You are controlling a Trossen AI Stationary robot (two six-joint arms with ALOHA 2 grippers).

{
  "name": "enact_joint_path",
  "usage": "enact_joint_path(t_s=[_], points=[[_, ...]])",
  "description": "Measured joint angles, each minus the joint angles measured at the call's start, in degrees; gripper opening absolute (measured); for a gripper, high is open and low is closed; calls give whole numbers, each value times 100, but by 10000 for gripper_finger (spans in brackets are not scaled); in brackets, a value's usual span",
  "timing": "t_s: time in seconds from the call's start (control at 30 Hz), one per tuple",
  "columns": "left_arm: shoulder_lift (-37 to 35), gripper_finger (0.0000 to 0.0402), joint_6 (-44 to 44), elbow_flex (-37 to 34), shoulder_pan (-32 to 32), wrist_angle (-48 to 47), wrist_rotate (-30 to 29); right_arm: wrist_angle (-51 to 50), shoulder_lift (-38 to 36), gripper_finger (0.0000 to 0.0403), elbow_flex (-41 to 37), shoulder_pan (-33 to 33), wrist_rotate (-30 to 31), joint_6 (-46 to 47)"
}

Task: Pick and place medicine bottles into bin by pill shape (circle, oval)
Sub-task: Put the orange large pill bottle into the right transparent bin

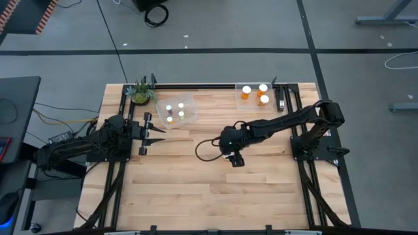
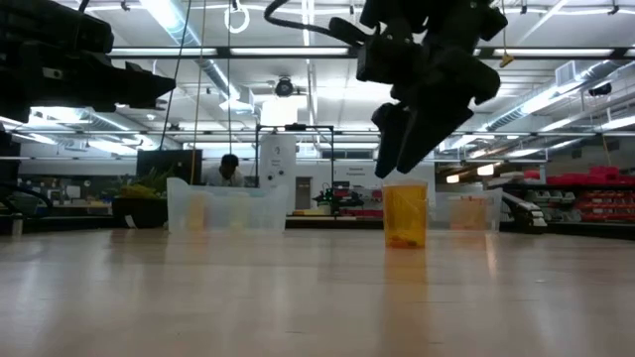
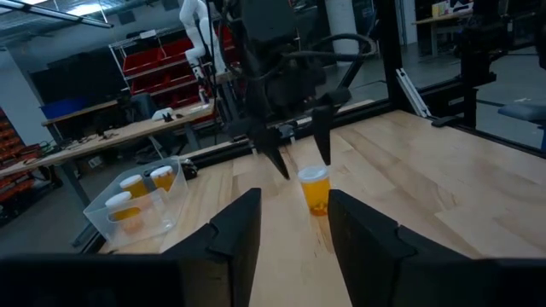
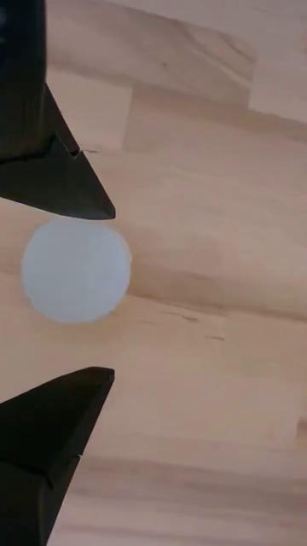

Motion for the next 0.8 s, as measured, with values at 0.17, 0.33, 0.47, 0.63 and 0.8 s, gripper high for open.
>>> enact_joint_path(t_s=[0.17,0.33,0.47,0.63,0.8], points=[[0,145,0,-1,0,0,2,103,0,306,-162,12,-48,47],[2,140,0,-2,-2,0,0,103,0,306,-165,15,-51,102],[0,143,0,-1,0,1,2,103,0,306,-165,12,-51,138],[0,149,0,-2,-2,0,0,118,0,306,-181,12,-51,188],[0,144,0,-1,-1,0,1,205,0,306,-409,12,-51,241]])
